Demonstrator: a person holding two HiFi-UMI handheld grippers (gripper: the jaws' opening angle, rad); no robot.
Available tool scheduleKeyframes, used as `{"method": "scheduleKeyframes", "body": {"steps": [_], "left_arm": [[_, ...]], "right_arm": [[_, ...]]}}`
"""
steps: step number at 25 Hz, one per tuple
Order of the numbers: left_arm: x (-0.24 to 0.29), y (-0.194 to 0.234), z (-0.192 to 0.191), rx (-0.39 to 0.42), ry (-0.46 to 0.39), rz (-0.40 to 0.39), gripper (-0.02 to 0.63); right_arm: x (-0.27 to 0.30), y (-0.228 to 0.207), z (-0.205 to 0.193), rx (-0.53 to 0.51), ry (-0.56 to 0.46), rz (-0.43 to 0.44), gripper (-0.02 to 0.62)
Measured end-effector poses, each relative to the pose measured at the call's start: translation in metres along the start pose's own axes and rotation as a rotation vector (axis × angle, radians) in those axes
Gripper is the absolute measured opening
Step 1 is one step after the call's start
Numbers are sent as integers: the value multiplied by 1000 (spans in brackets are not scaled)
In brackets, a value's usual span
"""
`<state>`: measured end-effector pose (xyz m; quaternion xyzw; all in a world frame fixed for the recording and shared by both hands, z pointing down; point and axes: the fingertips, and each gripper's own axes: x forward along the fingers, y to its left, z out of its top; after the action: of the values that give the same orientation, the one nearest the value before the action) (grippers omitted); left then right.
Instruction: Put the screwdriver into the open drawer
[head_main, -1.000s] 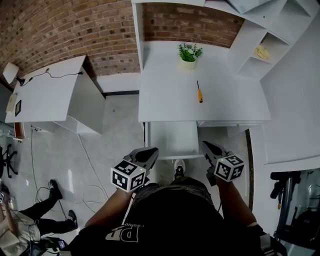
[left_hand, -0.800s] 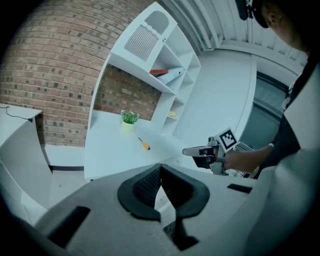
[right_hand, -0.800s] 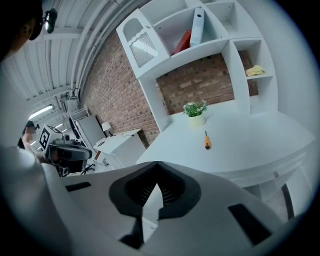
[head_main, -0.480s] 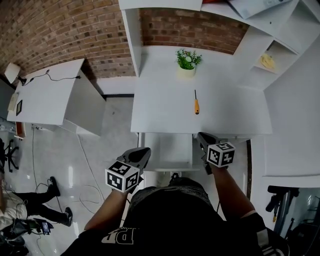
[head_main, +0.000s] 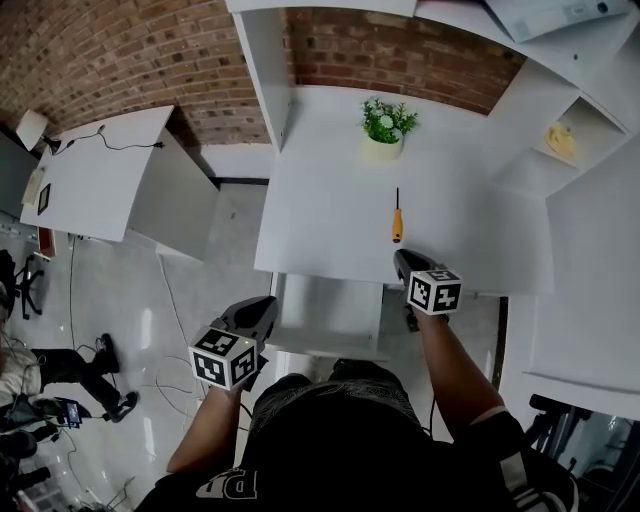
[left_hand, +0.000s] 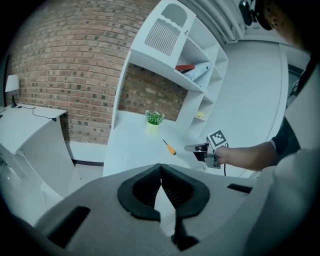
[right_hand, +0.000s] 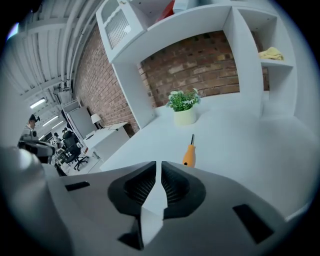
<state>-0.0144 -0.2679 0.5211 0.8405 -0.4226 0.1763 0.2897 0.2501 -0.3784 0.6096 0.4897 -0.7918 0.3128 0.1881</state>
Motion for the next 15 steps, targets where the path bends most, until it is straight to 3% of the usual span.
{"method": "scheduleKeyframes", "body": {"steps": [3, 15], "left_arm": [[4, 3, -4, -12, 17, 32, 18], [7, 1, -21, -78, 78, 112, 18]], "right_arm": [[25, -17, 8, 2, 16, -13, 61], [102, -82, 29, 13, 76, -145, 68]]}}
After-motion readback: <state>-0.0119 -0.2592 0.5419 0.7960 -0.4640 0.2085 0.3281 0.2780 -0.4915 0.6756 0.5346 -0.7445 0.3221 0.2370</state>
